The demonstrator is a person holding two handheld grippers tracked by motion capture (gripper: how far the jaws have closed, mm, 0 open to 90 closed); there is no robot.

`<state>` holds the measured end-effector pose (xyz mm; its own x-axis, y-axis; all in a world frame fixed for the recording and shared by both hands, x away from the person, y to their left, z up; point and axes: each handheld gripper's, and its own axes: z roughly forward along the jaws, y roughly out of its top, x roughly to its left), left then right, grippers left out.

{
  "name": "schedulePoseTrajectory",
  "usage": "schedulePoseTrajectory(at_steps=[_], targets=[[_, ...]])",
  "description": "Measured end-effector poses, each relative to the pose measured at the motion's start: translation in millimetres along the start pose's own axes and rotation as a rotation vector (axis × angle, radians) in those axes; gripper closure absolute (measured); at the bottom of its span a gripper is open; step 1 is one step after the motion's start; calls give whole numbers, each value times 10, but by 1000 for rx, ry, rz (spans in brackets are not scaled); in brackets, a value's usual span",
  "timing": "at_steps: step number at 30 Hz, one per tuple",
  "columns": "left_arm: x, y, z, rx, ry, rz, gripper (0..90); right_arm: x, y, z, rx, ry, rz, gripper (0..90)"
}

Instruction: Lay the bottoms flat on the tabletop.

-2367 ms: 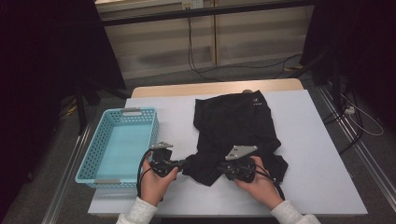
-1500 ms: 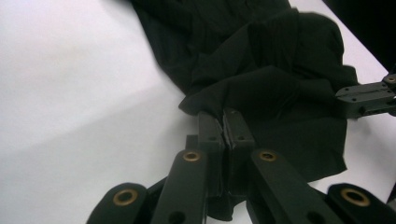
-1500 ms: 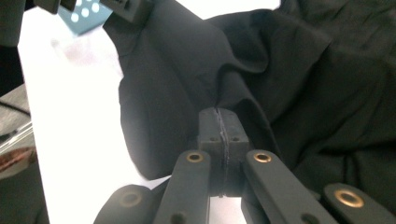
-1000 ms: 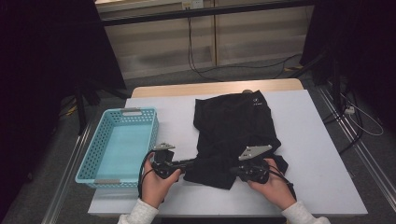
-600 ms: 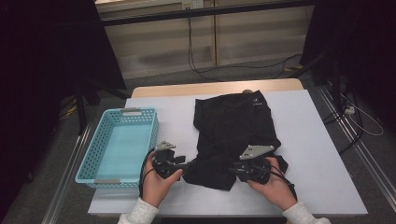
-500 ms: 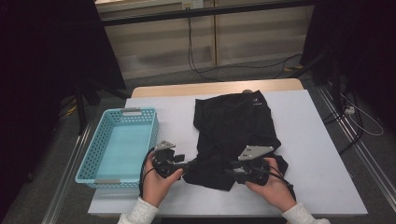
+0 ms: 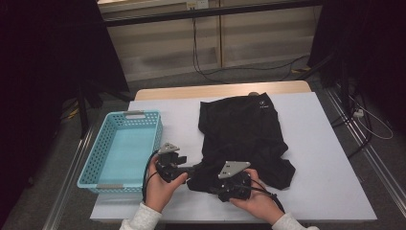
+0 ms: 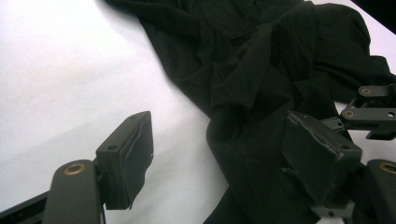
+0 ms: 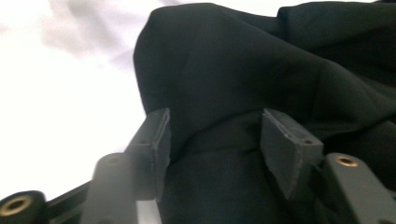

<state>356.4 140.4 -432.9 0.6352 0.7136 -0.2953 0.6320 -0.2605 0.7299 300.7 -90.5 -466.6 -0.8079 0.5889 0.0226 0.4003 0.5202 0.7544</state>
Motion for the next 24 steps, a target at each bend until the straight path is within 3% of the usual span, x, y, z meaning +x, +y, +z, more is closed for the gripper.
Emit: schedulePoseTrajectory(at_steps=[5, 9, 15, 24], targets=[[7, 3, -22, -7, 4, -3, 259, -78, -14, -24, -10, -11, 20, 675], [8, 9, -22, -9, 2, -1, 273, -88, -23, -36, -11, 18, 27, 845], [15, 27, -42, -16, -4, -10, 278, -120, -45, -84, 1, 81, 70, 868], [6, 74, 2, -25, -5, -3, 316, -7, -130, -281, 60, 120, 33, 871]])
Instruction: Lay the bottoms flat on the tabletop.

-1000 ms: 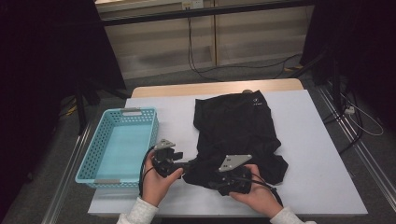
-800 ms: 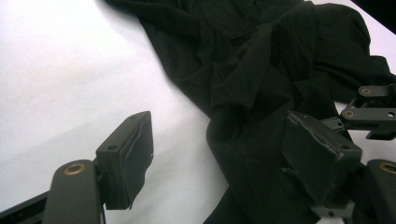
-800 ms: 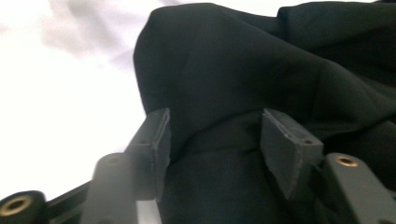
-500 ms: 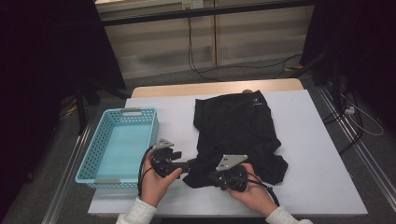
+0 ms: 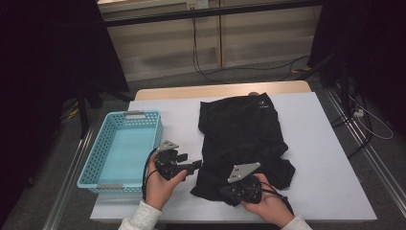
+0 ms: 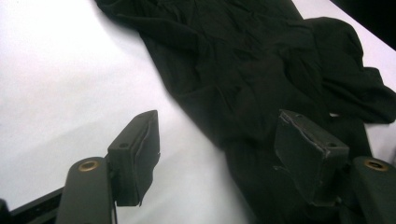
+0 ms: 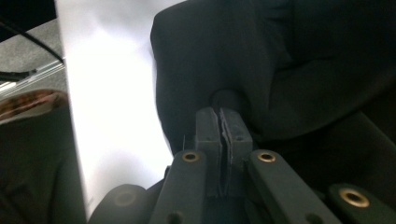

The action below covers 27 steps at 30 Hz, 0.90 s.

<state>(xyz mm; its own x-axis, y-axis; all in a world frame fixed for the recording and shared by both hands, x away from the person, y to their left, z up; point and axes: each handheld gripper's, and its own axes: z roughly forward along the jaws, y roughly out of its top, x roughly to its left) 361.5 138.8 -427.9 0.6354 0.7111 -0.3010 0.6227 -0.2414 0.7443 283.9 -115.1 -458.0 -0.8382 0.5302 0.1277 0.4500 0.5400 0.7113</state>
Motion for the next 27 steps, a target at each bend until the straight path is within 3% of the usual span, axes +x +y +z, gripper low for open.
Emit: schedulePoseTrajectory(at_steps=[7, 9, 12, 16, 19, 21, 23, 27], targets=[[-35, 42, 166, 15, -26, -7, 378, 31, -131, -163, 13, 29, 25, 868], [-23, 46, 201, 23, -17, -9, 377, 33, -146, -207, 18, 67, 28, 850], [15, 26, 273, 31, -1, -13, 387, 24, -139, -256, -25, 40, 38, 720], [21, -6, 389, 51, 13, -16, 393, -32, -125, -313, -72, -31, 65, 536], [19, -33, 484, 74, 19, -8, 408, -106, -135, -345, -102, -73, 87, 496], [17, -34, 509, 65, 23, 0, 447, -137, -145, -354, -108, -89, 101, 491], [3, -19, 532, 76, 7, -1, 477, -156, -152, -347, -107, -108, 104, 460], [-65, -27, 595, 76, -10, -4, 640, -179, -143, -317, -112, -138, 109, 430]])
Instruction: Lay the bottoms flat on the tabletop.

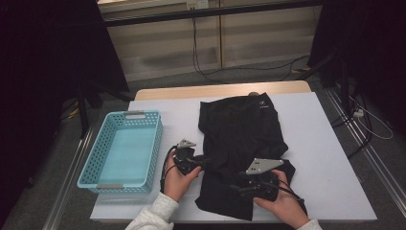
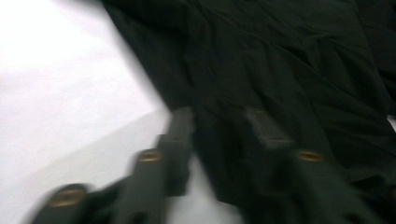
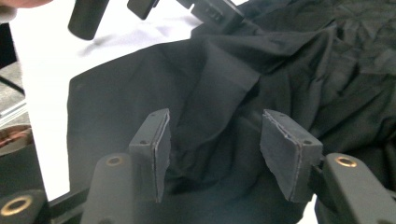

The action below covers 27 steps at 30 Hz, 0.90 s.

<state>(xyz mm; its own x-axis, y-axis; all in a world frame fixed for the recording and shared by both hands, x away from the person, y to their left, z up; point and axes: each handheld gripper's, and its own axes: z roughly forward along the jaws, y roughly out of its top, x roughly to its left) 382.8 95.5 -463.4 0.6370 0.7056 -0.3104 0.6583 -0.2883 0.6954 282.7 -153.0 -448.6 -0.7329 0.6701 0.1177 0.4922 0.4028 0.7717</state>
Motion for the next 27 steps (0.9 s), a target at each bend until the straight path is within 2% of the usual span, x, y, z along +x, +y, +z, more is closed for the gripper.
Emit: schedulePoseTrajectory(at_steps=[3, 4, 7, 12, 14, 16, 19, 22, 25, 26, 27], targets=[[-17, 18, 19, 29, -10, -9, 807, -11, 9, 18, -3, -9, -3, 429], [-13, 26, 22, 34, -17, -30, 844, -13, 9, 20, -3, -12, -6, 428], [18, 42, 2, 46, -23, -48, 878, -15, 2, 28, 2, -16, -10, 423], [177, 94, -199, -6, 9, -109, 880, -9, -1, 29, 11, -22, -16, 384], [241, 107, -293, -29, 25, -135, 877, 12, 5, 37, 13, -19, -30, 357], [276, 100, -343, -31, 35, -153, 878, 44, 13, 53, 16, -11, -49, 356], [293, 70, -336, -27, 46, -146, 853, 79, 29, 100, 20, -6, -61, 352], [307, 44, -299, -25, 39, -129, 783, 97, 35, 143, 30, -4, -70, 355], [310, 34, -284, -30, 32, -114, 756, 139, 39, 184, 40, 18, -85, 362], [314, 33, -284, -41, 45, -104, 734, 155, 45, 197, 40, 22, -91, 363], [318, 35, -287, -51, 47, -101, 675, 175, 55, 218, 38, 29, -98, 365]])
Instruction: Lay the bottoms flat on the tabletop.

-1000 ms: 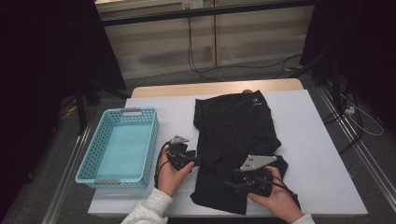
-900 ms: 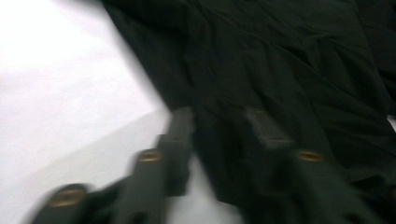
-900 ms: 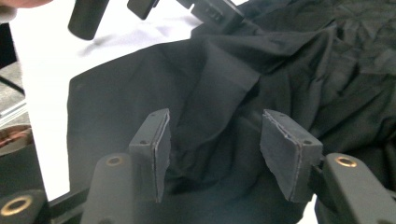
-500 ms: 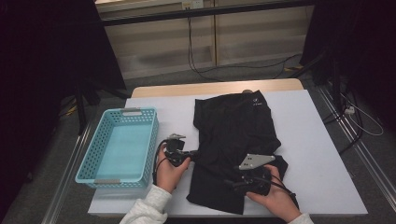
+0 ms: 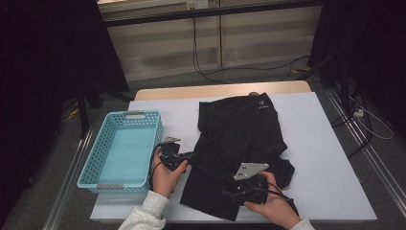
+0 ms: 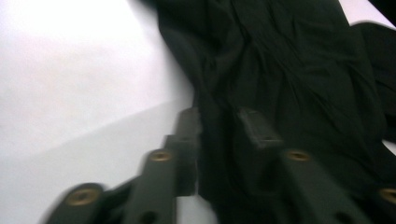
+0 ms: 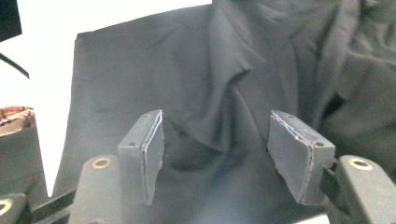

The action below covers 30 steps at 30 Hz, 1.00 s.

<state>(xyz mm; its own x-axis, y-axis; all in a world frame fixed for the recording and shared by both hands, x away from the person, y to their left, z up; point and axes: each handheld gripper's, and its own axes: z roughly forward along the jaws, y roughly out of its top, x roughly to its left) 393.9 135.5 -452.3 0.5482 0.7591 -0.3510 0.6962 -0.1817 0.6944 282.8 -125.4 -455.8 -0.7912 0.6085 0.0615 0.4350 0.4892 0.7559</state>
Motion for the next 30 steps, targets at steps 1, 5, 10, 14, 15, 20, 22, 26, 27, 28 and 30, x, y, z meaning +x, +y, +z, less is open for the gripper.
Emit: schedulePoseTrajectory(at_steps=[1, 5, 10, 14, 15, 20, 22, 26, 27, 28, 30], targets=[[0, 6, -8, -6, -2, -4, 672, 13, 8, 12, 0, 3, -4, 367], [6, 22, -40, -25, 6, 13, 642, 52, 5, 111, 44, -13, -13, 432], [7, 23, -47, -25, 0, 11, 604, -25, 13, 99, 33, -29, 0, 813], [0, 23, -43, -22, -13, 7, 621, -109, -5, 47, 49, 5, 3, 872], [1, 26, -45, -23, -13, 9, 620, -121, -20, 20, 55, 9, 2, 871], [9, 66, -78, -31, 6, 34, 562, -68, 33, 4, -5, -23, 13, 577], [8, 87, -98, -8, 9, 47, 493, -15, 84, 35, -20, -28, 10, 552], [-7, 124, -135, -10, 35, 78, 386, 79, 213, 143, -79, -38, 20, 496], [-8, 131, -143, -13, 34, 79, 378, 106, 258, 176, -91, -29, 28, 498], [-6, 136, -150, -10, 32, 78, 355, 141, 299, 212, -102, -7, 21, 501], [1, 142, -163, -7, 32, 74, 315, 237, 367, 313, -85, 27, -5, 513]])
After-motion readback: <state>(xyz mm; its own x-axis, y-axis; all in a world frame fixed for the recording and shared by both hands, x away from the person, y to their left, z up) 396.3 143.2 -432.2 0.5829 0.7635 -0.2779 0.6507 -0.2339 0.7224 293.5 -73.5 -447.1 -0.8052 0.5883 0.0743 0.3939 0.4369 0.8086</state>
